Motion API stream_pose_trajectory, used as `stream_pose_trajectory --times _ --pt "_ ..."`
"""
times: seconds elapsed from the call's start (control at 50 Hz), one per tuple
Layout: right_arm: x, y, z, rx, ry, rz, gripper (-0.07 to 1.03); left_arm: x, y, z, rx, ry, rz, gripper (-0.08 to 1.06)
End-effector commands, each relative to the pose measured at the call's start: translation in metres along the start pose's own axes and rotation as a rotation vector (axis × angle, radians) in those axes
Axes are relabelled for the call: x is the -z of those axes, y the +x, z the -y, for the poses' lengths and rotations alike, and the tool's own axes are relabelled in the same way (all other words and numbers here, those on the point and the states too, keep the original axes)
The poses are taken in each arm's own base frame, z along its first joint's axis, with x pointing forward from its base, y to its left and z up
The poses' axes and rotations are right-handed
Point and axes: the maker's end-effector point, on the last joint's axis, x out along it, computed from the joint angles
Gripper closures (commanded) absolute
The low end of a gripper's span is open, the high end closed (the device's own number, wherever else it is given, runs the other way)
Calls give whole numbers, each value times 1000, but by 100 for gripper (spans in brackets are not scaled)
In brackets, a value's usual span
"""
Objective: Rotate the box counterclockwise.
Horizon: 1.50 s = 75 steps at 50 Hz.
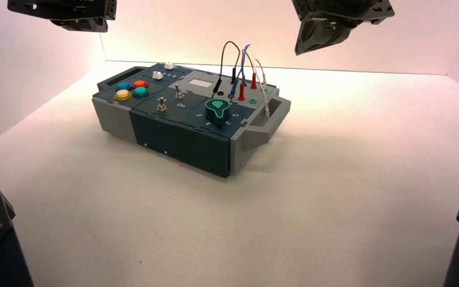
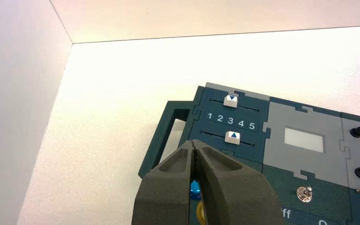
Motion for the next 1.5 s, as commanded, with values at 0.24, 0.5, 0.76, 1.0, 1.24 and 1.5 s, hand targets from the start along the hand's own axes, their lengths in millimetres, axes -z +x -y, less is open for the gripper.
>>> stream_pose_trajectory --times 0.24,0.5,0.76,1.0,1.24,1.5 --pt "-16 -5 -2 -5 1 43 98 -15 -3 -1 -3 -5 41 101" --pt "-12 -5 -13 -37 4 -1 98 -12 -1 -1 -4 -4 34 101" --pt "1 -2 -35 -85 -29 -64 98 -5 7 -5 -12 1 1 101" --pt "10 -6 -46 -115 -43 -104 98 13 32 -34 -74 -49 -95 101" --pt "21 -5 -45 -117 -33 -136 98 5 58 -35 -63 -44 -130 100" --pt "30 -6 -46 -124 -26 -170 98 4 83 -34 -51 -45 -179 100"
